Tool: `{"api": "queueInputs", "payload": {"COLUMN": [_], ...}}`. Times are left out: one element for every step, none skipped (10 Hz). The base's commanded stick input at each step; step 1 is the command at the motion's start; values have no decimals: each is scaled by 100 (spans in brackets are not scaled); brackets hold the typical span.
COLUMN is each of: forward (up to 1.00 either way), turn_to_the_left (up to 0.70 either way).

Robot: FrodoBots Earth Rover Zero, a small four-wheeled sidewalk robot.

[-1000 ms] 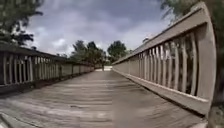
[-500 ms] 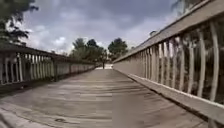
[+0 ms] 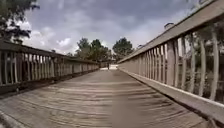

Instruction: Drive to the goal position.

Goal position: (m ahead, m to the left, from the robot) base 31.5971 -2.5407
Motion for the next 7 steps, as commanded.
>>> {"api": "queueInputs", "payload": {"forward": [70,70,70,70,70,70,70], "turn_to_the_left": [0,0,0,0,0,0,0]}}
